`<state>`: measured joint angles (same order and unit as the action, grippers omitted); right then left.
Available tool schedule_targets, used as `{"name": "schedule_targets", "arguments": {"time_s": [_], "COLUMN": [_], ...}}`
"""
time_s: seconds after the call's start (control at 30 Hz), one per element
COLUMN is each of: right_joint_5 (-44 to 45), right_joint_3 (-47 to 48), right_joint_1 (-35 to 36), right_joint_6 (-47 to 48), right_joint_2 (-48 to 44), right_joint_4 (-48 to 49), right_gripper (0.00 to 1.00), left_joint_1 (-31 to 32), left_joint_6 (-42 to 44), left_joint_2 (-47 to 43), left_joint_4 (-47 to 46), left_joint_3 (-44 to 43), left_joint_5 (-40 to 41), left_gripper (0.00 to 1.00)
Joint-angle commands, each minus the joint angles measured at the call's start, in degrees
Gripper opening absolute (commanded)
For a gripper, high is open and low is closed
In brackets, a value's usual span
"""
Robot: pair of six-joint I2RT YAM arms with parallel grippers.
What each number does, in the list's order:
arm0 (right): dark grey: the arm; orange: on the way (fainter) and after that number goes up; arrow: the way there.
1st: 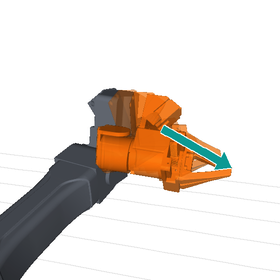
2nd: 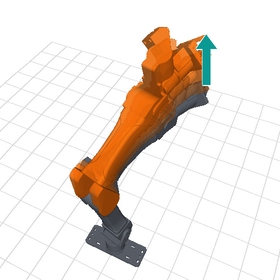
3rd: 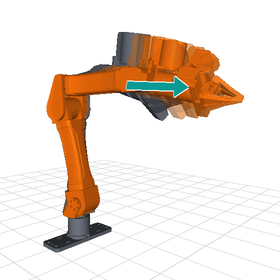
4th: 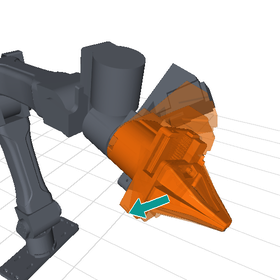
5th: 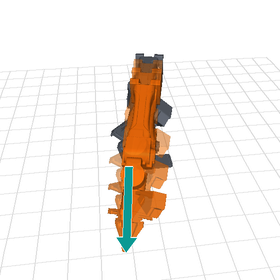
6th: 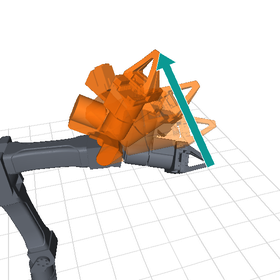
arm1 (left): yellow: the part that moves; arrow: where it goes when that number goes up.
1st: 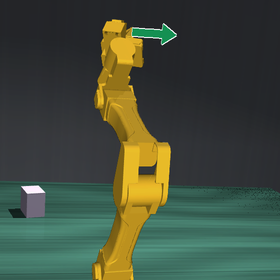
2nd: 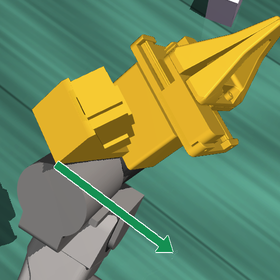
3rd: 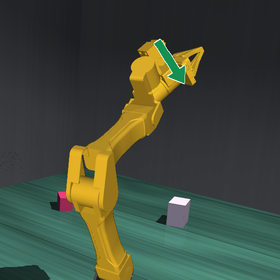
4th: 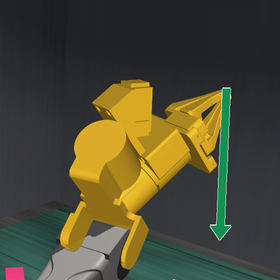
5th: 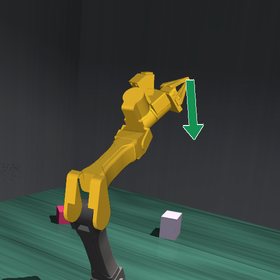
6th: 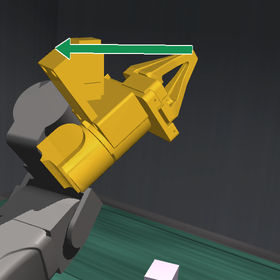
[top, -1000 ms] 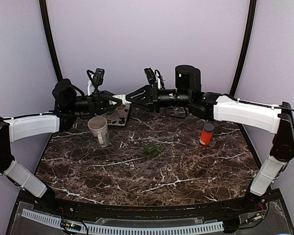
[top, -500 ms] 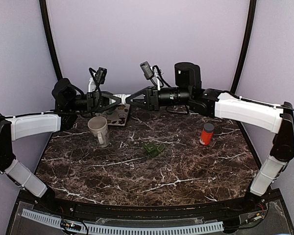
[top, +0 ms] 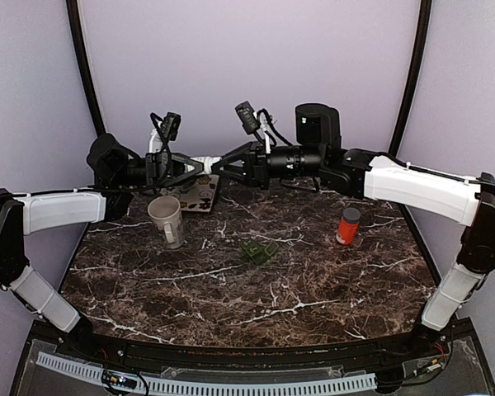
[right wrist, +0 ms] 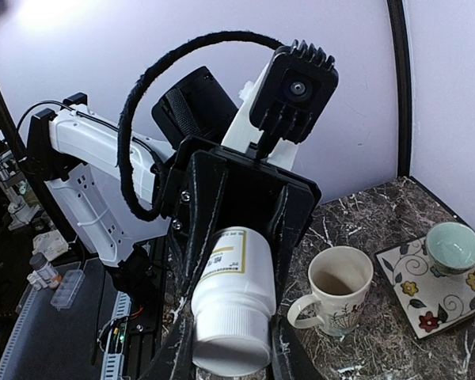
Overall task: Sort the pills into containers
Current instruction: Unscrew the lid of the pill bottle.
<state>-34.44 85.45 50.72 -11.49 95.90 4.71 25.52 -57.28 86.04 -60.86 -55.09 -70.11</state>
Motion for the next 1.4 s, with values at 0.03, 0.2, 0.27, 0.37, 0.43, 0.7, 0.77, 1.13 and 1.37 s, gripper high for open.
{"name": "schedule_targets", "arguments": {"time_s": [0.03,0.2,0.27,0.37,0.43,0.7,0.77,1.13,1.37], "right_joint_5": [3.0,2.9,3.0,2.8,2.6,2.6,2.6,3.8,4.4], "right_joint_3": [-1.7,-2.0,-2.1,-2.1,-2.0,-1.7,-1.8,-3.0,-3.6], "right_joint_1": [0.1,0.1,0.1,0.1,0.1,0.4,0.4,0.9,0.9], "right_joint_6": [2.6,2.8,2.8,2.8,2.8,3.3,3.2,3.6,1.9], "right_joint_2": [-1.2,-1.5,-1.7,-1.8,-1.8,-2.0,-2.1,-3.7,-4.0], "right_joint_4": [-1.6,-1.7,-1.6,-1.5,-1.6,-2.0,-2.0,-2.4,-2.4], "right_gripper": [0.15,0.24,0.28,0.35,0.40,0.51,0.53,0.66,0.67], "left_joint_1": [0.6,0.8,0.8,0.8,0.8,0.9,0.9,0.9,0.9], "left_joint_6": [-3.3,-3.6,-3.6,-3.3,-3.1,-2.3,-1.9,-0.7,0.1], "left_joint_2": [-0.5,0.2,0.2,0.3,0.4,0.4,0.4,0.6,0.2], "left_joint_4": [-8.6,-9.1,-9.1,-9.0,-8.7,-7.9,-7.5,-6.7,-5.8], "left_joint_3": [-1.8,-2.1,-2.2,-2.2,-2.3,-2.3,-2.2,-2.4,-2.8], "left_joint_5": [-2.1,-2.2,-2.1,-2.1,-2.0,-1.8,-1.8,-1.2,-1.2], "left_gripper": [0.00,0.00,0.00,0.00,0.00,0.00,0.00,0.00,0.00]}}
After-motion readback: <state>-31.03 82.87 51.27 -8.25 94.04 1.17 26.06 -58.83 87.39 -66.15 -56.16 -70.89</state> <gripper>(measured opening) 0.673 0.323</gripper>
